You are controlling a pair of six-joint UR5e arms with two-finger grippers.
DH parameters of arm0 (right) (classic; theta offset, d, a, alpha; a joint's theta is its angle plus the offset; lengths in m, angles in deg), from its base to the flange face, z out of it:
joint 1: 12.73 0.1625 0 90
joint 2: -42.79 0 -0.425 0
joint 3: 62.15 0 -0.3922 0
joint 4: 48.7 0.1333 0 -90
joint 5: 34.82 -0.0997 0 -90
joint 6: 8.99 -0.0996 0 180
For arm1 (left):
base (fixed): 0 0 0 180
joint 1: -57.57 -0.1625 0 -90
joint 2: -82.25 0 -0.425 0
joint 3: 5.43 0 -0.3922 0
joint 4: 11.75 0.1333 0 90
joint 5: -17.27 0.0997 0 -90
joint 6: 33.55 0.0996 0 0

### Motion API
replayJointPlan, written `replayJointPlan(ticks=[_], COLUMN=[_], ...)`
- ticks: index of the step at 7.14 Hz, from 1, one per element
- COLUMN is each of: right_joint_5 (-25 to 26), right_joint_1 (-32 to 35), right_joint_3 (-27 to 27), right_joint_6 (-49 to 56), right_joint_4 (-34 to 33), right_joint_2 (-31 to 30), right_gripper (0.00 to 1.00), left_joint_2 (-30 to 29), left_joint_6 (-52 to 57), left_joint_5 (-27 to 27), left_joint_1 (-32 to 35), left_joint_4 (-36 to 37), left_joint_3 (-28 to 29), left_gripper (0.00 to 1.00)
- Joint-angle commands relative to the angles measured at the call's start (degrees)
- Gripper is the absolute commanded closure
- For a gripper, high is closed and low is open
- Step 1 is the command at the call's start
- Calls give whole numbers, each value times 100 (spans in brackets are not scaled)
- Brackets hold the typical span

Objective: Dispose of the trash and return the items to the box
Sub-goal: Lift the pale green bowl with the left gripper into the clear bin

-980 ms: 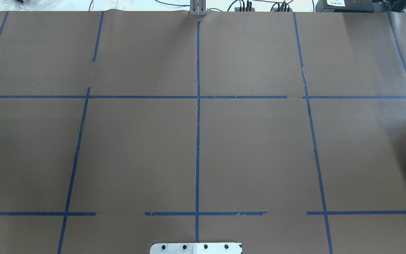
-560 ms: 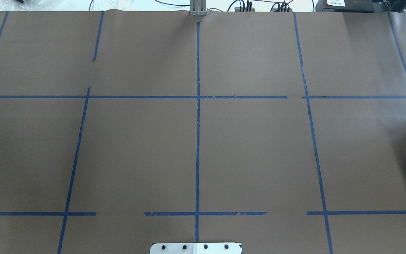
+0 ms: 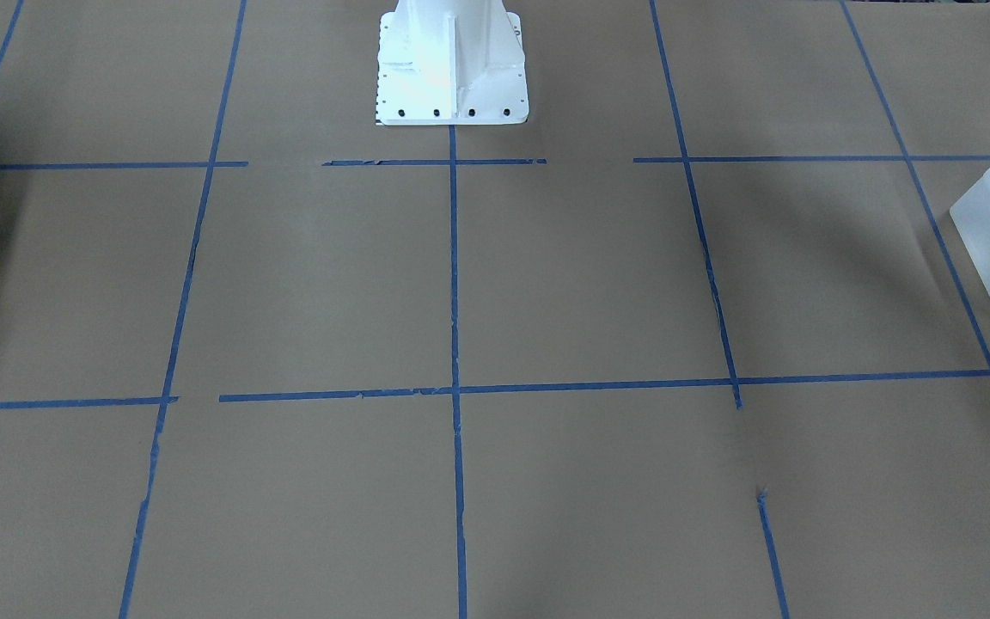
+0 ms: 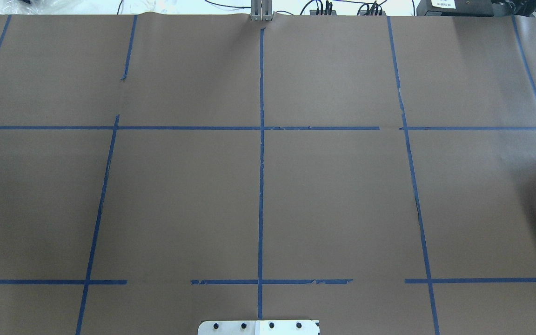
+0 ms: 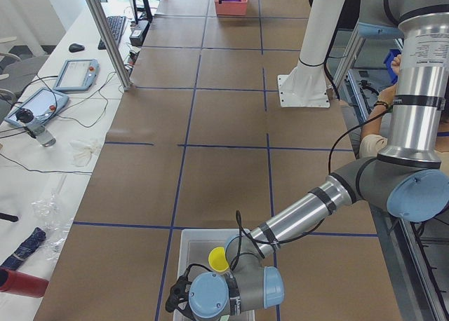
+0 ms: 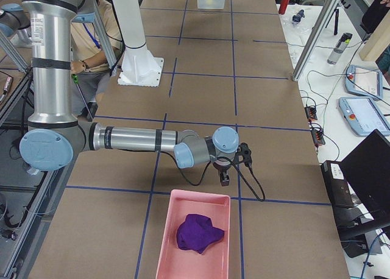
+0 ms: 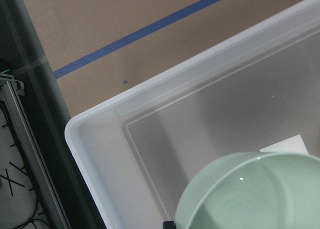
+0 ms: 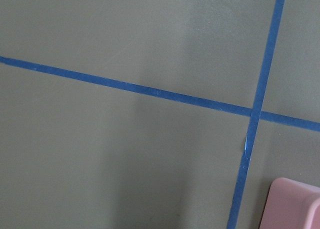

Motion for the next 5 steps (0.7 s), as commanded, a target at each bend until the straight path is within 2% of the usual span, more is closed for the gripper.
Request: replayJointPlan(ticks=[1, 5], right_joint_5=[-11, -11], right_joint_1=[0, 0], right_joint_3=[32, 23], right_joint_6=[-4, 4], right_joint_4=[3, 3], right_joint_2=[0, 0], right_gripper=[0, 0], left_joint_2=[38, 46], left_joint_6=[-110, -127], left_joint_5=[-30, -22], left_joint_1=[6, 6], left_joint_4=[-6, -6], left_joint_3=[-23, -58], left_gripper=[0, 0])
